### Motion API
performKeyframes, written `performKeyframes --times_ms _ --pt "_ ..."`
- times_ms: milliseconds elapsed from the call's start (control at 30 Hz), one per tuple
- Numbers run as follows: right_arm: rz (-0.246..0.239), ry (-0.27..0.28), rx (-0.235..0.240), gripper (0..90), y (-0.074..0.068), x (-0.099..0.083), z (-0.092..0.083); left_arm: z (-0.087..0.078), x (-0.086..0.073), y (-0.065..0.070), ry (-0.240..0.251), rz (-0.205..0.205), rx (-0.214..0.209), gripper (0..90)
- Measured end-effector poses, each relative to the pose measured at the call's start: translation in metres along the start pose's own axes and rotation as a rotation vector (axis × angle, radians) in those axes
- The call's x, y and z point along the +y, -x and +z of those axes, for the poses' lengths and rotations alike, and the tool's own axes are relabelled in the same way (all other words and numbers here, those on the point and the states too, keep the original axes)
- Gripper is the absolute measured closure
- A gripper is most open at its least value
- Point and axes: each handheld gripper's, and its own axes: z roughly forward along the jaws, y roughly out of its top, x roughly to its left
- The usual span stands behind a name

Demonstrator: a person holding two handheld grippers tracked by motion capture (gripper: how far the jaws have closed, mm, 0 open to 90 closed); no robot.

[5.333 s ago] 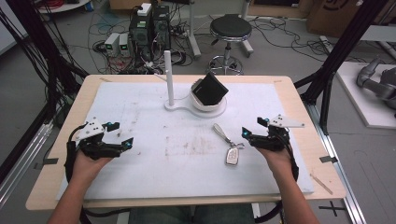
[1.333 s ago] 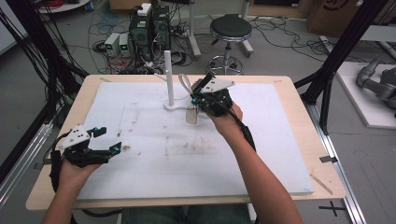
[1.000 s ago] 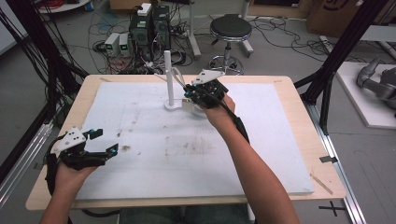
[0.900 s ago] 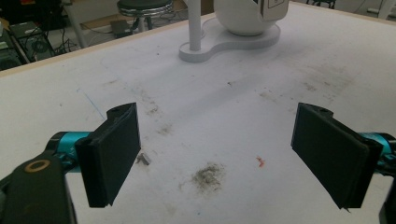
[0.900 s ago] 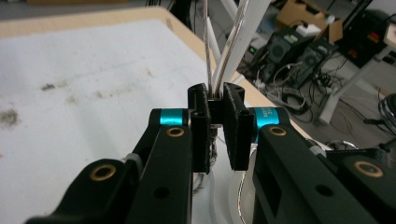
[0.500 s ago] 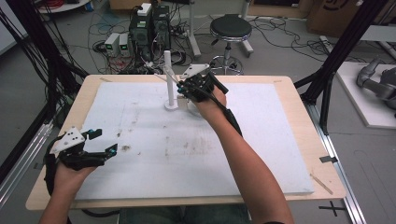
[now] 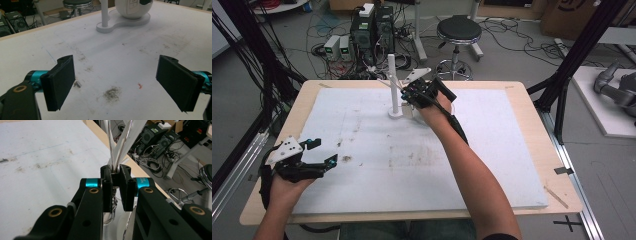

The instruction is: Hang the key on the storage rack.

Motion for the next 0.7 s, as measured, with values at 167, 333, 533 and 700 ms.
performKeyframes --times_ms 167,333,533,700 --pt "0.006 -0.014 0.003 82.8 0.000 -0.001 0.006 0.000 -0.001 -0.001 -0.006 0.004 0.001 15.6" --pt "0.007 -0.010 -0.013 81.0 -0.001 -0.002 0.009 0.000 -0.001 -0.001 -0.006 0.001 0.003 15.6" --pt "0.036 0.034 -0.037 61.5 0.001 -0.001 0.000 0.001 -0.001 -0.001 -0.007 0.003 -0.001 15.6" --pt "0.056 0.059 -0.023 54.1 0.004 -0.007 -0.015 0.002 0.000 0.000 -0.007 0.006 -0.006 15.6"
